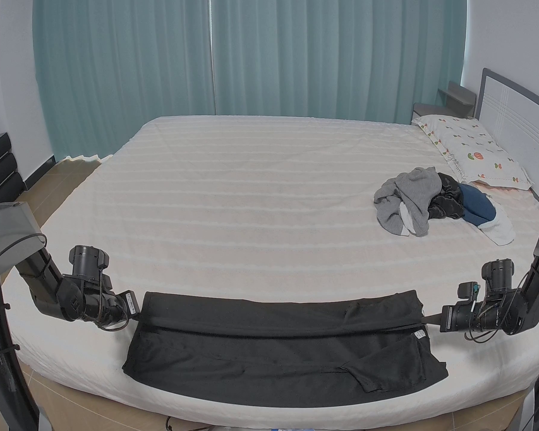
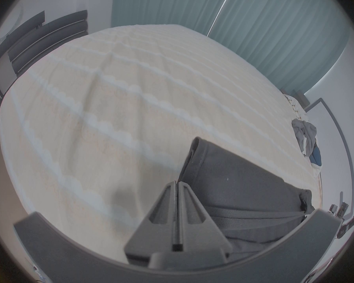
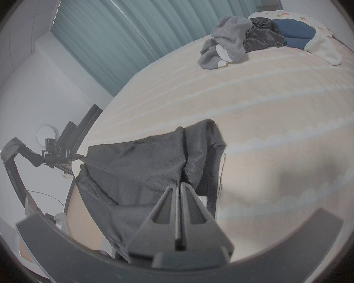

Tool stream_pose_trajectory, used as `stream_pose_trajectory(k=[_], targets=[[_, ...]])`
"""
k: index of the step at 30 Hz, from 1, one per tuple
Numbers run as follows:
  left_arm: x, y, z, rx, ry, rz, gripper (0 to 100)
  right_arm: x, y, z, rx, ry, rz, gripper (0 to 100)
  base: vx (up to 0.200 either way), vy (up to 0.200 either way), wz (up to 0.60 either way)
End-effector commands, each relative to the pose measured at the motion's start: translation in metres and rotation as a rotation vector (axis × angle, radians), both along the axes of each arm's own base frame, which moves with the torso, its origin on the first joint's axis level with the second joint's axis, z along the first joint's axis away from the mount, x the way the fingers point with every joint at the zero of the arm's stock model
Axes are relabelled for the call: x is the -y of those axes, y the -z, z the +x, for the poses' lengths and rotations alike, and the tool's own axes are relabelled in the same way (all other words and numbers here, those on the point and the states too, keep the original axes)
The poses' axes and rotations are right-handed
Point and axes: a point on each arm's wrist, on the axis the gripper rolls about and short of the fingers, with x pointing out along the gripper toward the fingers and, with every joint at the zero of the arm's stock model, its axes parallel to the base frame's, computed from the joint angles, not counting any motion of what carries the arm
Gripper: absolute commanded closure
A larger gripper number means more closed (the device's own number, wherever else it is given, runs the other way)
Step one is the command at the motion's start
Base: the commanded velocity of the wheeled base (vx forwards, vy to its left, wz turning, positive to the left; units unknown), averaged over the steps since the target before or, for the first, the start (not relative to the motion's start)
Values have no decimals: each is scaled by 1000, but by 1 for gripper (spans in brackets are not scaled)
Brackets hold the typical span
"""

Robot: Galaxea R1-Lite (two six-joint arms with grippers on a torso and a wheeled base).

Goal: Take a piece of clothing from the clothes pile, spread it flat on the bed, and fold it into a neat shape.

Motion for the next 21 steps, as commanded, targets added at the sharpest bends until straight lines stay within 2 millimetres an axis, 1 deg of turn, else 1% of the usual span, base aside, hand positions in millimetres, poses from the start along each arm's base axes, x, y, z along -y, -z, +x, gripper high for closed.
stream_pose_trajectory(k=[1,2,6,16,19,20,21], targets=[[4,4,-6,-28,11,0,100,1,12,-2,-42,-5,-4,100,0,0,0],[4,4,-6,-28,11,0,100,1,12,-2,-42,-5,-4,100,0,0,0],[6,10,-16,-62,48,21,100,2,17,-6,-56,-9,-21,100,0,0,0],[13,14,-23,-92,67,53,100,2,24,-5,-74,-4,-35,100,0,0,0],[15,14,-24,-95,71,56,100,1,24,-3,-68,-4,-37,100,0,0,0],[16,14,-24,-97,73,55,0,1,24,-3,-69,-7,-36,100,0,0,0],[17,14,-25,-98,75,55,0,0,25,-4,-72,-8,-36,100,0,0,0]])
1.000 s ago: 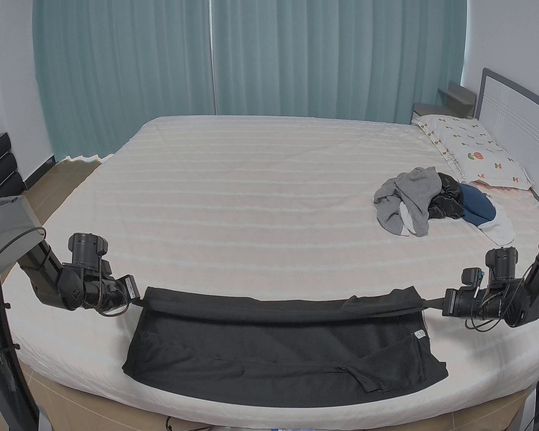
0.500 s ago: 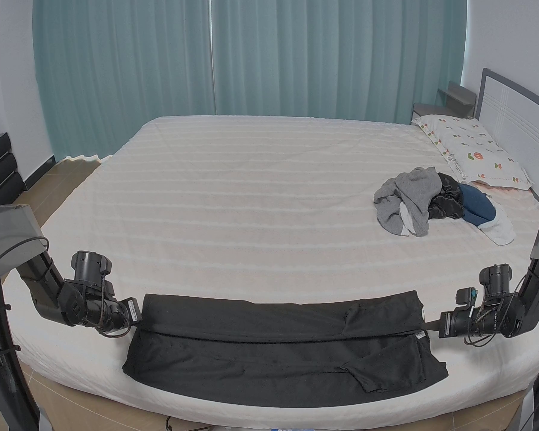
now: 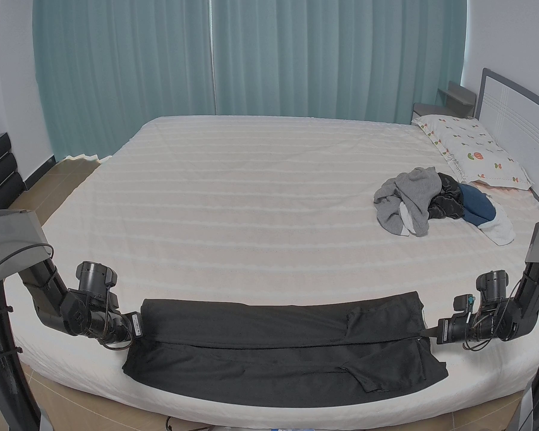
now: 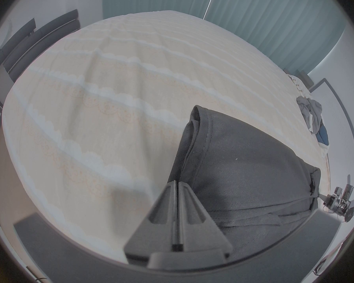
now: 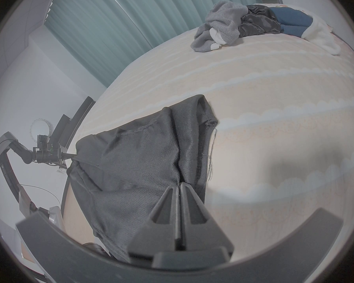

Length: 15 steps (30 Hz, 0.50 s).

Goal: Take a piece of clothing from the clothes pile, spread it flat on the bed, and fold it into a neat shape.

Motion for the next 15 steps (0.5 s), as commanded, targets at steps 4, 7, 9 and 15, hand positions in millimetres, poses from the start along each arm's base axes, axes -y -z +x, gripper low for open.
stream_pose_trajectory(k=[4,7,9,15], targets=[[2,1,-4,-12,3,0,0,-1,3,0,-9,-6,5,0,0,0,0],[2,-1,-5,-7,-3,-1,0,-1,-1,2,6,1,11,0,0,0,0],[0,-5,-4,4,-11,-5,0,1,-6,3,27,7,12,0,0,0,0],[-6,-21,-4,55,-47,-19,0,8,-25,11,76,73,57,0,0,0,0]])
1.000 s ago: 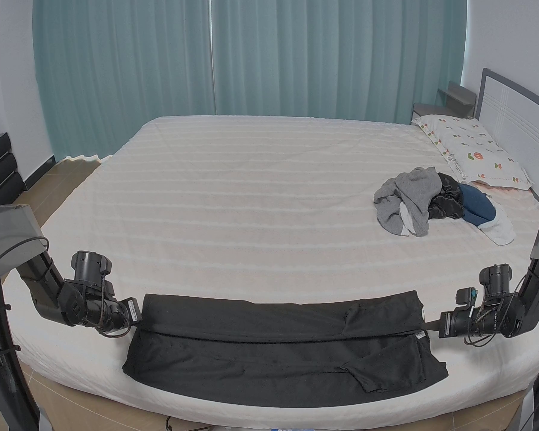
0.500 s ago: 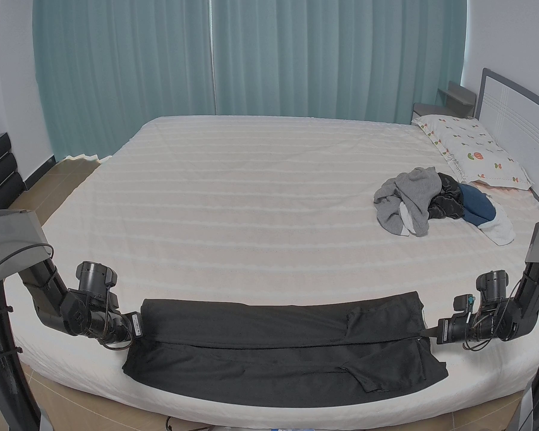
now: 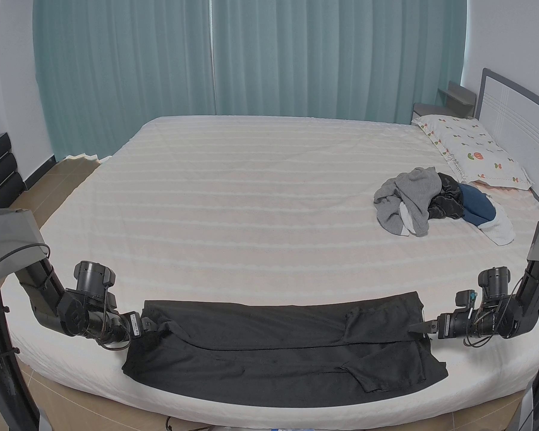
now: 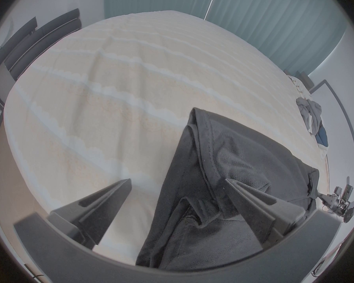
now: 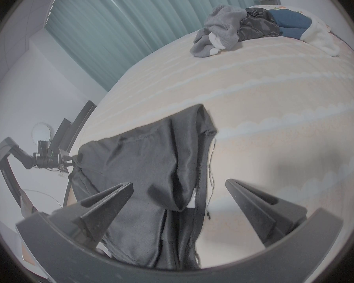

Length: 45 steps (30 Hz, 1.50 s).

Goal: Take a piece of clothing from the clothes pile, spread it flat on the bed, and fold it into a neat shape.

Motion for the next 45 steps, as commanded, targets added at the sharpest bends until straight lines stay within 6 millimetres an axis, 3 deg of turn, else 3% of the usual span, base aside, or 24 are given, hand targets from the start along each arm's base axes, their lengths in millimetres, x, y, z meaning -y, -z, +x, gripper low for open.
stream_pose_trajectory(k=[1,6,11,19,24,28,29,37,45], targets=[[-7,-19,0,62,-39,-20,0,4,-21,9,60,58,41,0,0,0,0],[-15,-28,3,99,-78,-60,0,4,-36,25,83,139,129,0,0,0,0],[-10,-28,2,86,-83,-146,0,-6,-33,30,27,180,211,0,0,0,0],[29,-23,-2,9,-162,-318,0,-18,-35,31,-54,312,415,0,0,0,0],[31,-21,-1,-1,-168,-322,0,-20,-27,29,-61,345,475,0,0,0,0],[32,-7,1,-18,-179,-312,0,-21,-20,25,-39,343,485,0,0,0,0],[32,-6,2,-15,-180,-308,100,-22,-19,24,-41,341,485,0,0,0,0],[28,-9,2,20,-253,-254,100,-27,-21,20,-59,338,499,0,0,0,0],[27,-36,-13,97,-241,-249,100,-27,-20,15,-54,335,500,0,0,0,0]])
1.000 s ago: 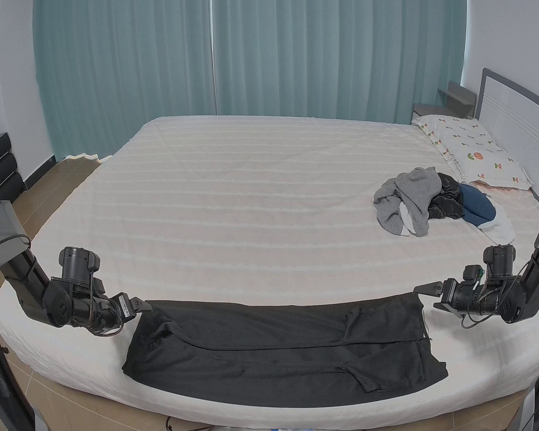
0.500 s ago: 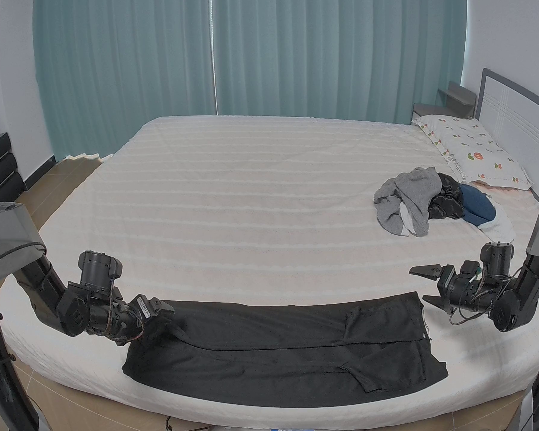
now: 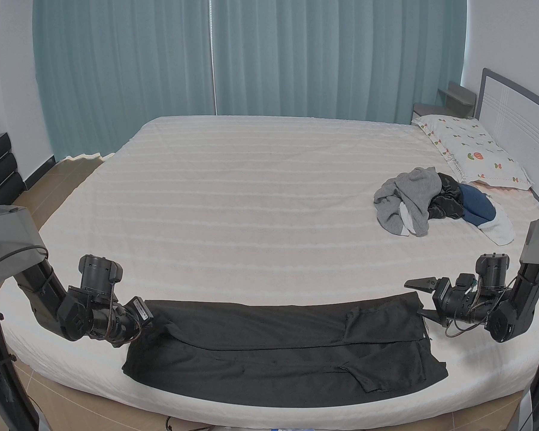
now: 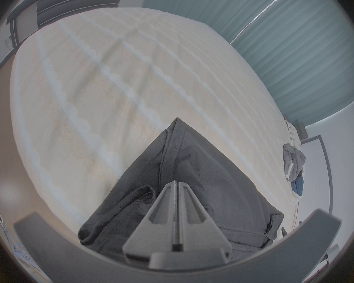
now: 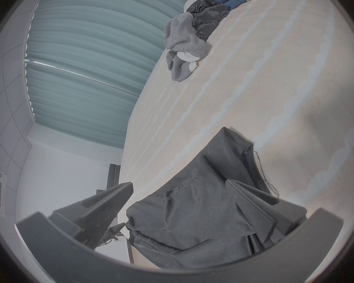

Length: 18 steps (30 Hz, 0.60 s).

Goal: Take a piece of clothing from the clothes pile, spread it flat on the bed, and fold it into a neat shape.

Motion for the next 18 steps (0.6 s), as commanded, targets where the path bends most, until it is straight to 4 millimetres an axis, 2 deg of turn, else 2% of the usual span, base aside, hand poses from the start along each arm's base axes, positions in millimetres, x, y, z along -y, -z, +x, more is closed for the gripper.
stream_pose_trajectory(k=[1,9,16,17,18], targets=[[0,-15,-7,44,6,2,100,-1,1,-3,-5,-2,0,0,0,0,0],[-3,-10,-18,22,92,75,100,-5,2,-6,-9,-9,-4,0,0,0,0],[-4,-6,-23,18,124,56,100,-10,1,-11,-12,-27,-11,0,0,0,0],[-8,-6,-23,51,153,67,0,-10,1,-12,-7,-27,-12,0,0,0,0],[-12,-4,-26,71,181,79,0,-10,1,-12,-4,-27,-12,0,0,0,0]])
